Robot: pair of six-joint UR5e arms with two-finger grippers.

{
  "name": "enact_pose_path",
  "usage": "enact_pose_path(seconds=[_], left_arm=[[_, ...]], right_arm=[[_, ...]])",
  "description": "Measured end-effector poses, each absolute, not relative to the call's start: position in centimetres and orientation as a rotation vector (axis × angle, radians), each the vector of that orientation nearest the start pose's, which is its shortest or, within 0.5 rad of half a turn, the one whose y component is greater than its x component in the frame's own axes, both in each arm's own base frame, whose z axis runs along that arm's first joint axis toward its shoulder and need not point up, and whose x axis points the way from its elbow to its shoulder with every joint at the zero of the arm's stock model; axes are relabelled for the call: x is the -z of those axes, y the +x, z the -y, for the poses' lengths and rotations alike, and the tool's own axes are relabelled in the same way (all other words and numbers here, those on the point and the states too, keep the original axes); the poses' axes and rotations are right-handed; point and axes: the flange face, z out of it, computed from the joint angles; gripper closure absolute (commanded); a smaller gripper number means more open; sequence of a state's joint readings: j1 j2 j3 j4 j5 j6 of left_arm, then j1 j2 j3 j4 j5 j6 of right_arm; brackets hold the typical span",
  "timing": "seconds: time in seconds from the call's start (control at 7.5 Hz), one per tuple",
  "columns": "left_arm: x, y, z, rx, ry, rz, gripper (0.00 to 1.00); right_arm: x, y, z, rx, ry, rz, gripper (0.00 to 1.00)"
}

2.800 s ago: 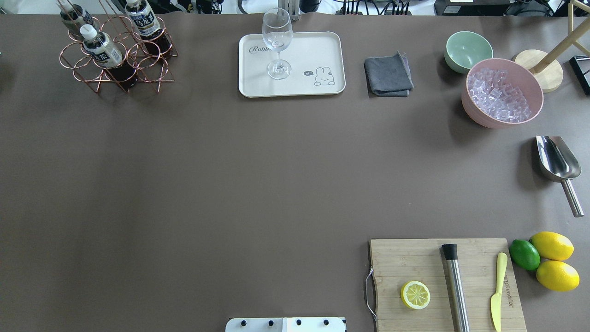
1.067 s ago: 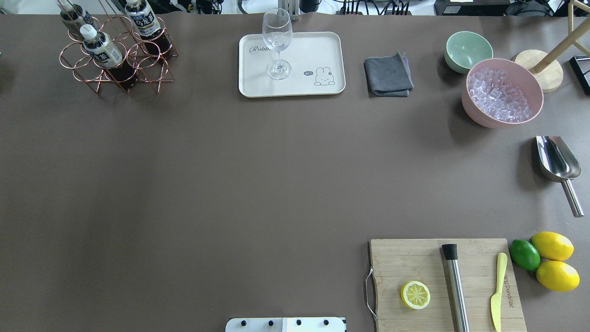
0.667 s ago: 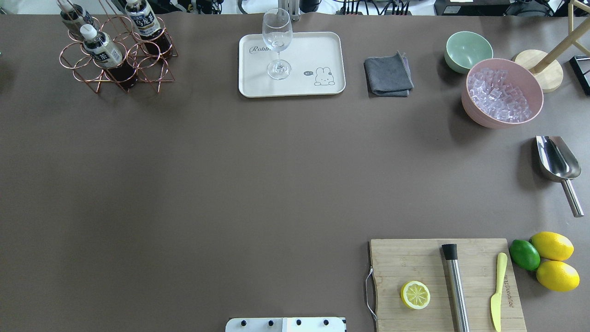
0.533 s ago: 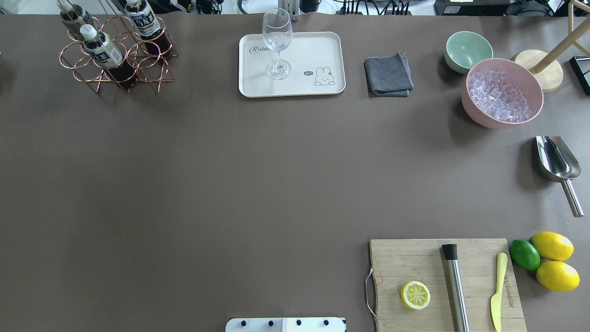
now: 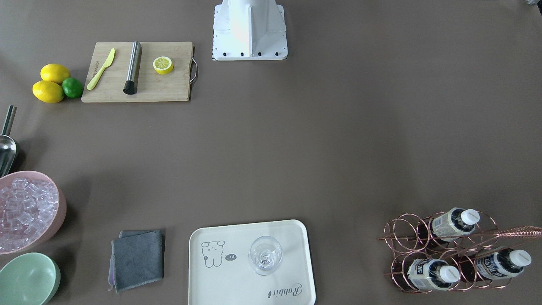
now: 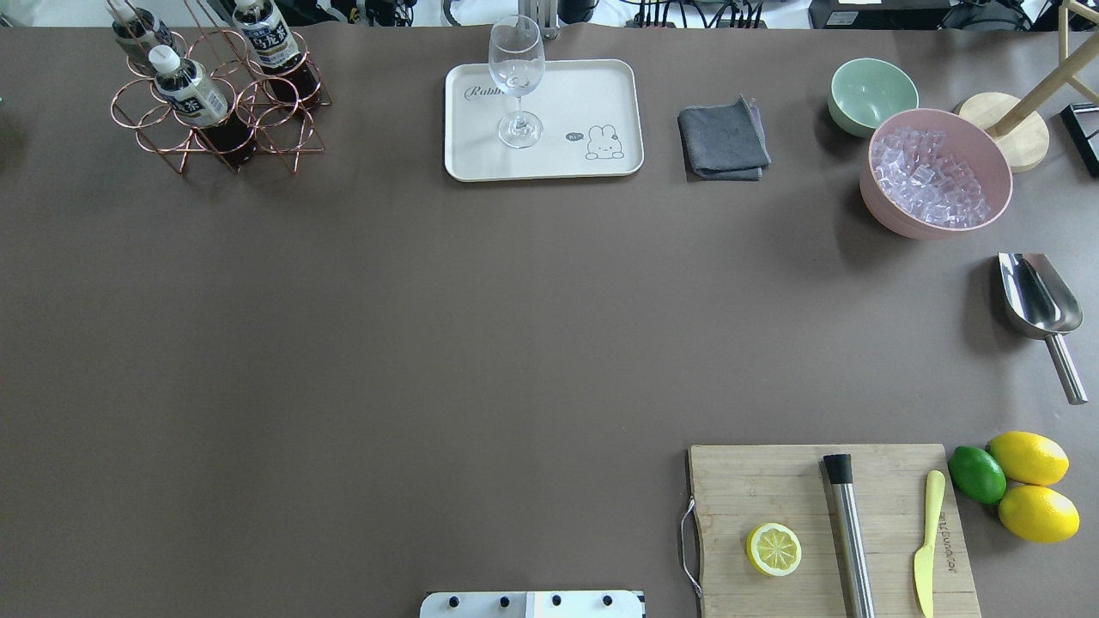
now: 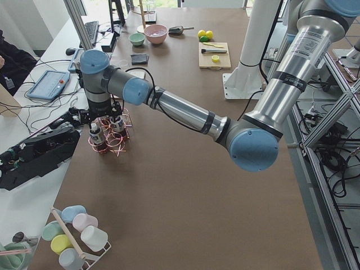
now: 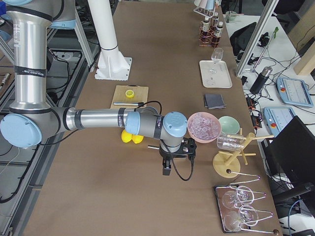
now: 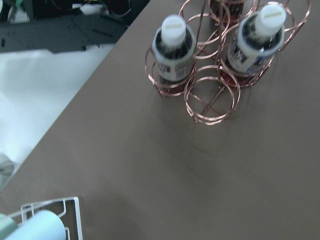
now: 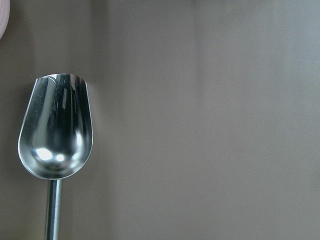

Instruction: Take tea from basket to plate

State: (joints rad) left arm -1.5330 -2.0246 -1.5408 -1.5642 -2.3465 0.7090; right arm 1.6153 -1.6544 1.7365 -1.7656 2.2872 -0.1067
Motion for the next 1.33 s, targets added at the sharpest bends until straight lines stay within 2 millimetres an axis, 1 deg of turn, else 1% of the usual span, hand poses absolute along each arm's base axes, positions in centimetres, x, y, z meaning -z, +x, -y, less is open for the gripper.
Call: enact_pose_path(seconds=[0.13,0.27,0.4,0.53,0.67,0.8,0.93,1.07,1.33], left_arm=[[-37.1,-1.9,68.1,-0.969,0.715,-0.576,0.02],[-34.2,0.1,69.4,-1.08,0.77,-0.54,0.03],[-31.6,2.3,71.2,-1.169,0.807,-0.517,0.03],[-29.7,4.2,72.9,-1.224,0.822,-0.508,0.03],[-28.4,6.0,74.1,-1.257,0.825,-0.508,0.03],[-27.9,7.9,74.7,-1.28,0.821,-0.505,0.03],[-28.0,9.3,75.1,-1.295,0.817,-0.503,0.03],[-28.3,10.1,75.5,-1.305,0.816,-0.501,0.03],[-29.1,11.0,76.1,-1.312,0.807,-0.504,0.08]], right_arm=[[-64.0,8.8,44.2,0.018,-0.054,0.722,0.0],[-64.1,8.8,44.2,0.018,-0.056,0.723,0.0],[-64.3,8.7,44.0,0.016,-0.061,0.723,0.0],[-64.4,8.7,43.9,0.016,-0.062,0.724,0.0],[-64.5,8.7,43.9,0.015,-0.064,0.723,0.0],[-64.5,8.7,43.8,0.014,-0.065,0.723,0.0],[-64.6,8.7,43.8,0.012,-0.067,0.722,0.0],[-64.6,8.7,43.8,0.011,-0.069,0.722,0.0],[-64.9,8.7,43.7,0.011,-0.072,0.722,0.0]])
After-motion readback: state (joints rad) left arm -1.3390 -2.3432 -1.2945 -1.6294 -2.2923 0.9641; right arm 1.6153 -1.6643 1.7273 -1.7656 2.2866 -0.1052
